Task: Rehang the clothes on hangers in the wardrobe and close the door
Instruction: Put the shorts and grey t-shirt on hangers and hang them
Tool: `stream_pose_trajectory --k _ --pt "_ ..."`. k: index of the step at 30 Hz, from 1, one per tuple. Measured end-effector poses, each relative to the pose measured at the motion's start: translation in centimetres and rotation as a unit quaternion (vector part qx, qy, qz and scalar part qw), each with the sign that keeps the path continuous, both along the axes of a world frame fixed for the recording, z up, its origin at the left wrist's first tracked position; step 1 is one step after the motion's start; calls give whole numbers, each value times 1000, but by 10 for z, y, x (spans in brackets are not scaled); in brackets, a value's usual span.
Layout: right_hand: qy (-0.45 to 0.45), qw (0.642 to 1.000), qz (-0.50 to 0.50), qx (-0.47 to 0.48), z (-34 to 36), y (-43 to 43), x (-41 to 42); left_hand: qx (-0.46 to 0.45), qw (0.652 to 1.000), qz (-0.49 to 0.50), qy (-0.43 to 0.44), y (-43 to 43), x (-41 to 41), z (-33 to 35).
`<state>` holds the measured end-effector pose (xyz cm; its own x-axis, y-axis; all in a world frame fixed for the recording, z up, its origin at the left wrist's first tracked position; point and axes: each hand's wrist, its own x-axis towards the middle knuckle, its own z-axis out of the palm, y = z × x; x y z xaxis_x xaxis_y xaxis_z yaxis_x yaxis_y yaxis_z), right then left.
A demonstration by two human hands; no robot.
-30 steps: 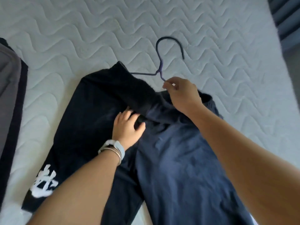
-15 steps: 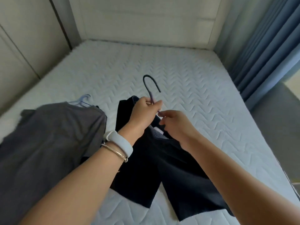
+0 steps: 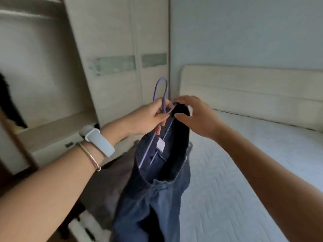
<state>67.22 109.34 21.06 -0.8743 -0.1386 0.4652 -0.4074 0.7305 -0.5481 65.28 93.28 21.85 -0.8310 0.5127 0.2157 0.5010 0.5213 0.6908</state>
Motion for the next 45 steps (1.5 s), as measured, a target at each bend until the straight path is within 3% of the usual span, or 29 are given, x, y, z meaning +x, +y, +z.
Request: stream_pose_trajectory --k 6,11,12,14,16,18,20,22,26,31,35,37,39,45 --pt "-5 980 197 7 58 -130 0 2 984 125 125 -126 52 57" --pt "39 962 266 -35 65 -258 -6 80 936 259 223 -253 70 64" --pt "39 961 270 -51 64 -284 -10 59 923 297 235 -283 74 66" --pt "27 953 287 -94 61 -334 -16 -78 894 393 200 -352 84 68" --pt "15 939 319 -128 59 -387 -19 -212 867 449 50 -420 97 69" --pt "7 928 349 -131 56 -441 -19 -242 862 437 -89 -474 108 69" --pt "-4 919 375 -120 55 -489 -20 -231 873 407 -135 -518 113 71" --pt "-12 913 393 -108 55 -527 -26 -223 882 399 -116 -557 109 67" --pt "-12 905 415 -89 56 -585 -49 -238 865 441 -35 -618 81 48" --pt "-6 905 421 -64 36 -646 -107 -92 871 480 36 -676 14 33" --pt "-7 912 404 -73 20 -699 -176 -112 860 496 49 -722 -62 19" --pt "-17 911 406 -77 19 -726 -216 -76 857 506 54 -743 -91 19" --pt "-23 912 401 -80 21 -753 -254 -62 849 513 107 -758 -117 25" --pt "-41 915 388 -102 31 -823 -346 -120 894 409 140 -780 -214 20"
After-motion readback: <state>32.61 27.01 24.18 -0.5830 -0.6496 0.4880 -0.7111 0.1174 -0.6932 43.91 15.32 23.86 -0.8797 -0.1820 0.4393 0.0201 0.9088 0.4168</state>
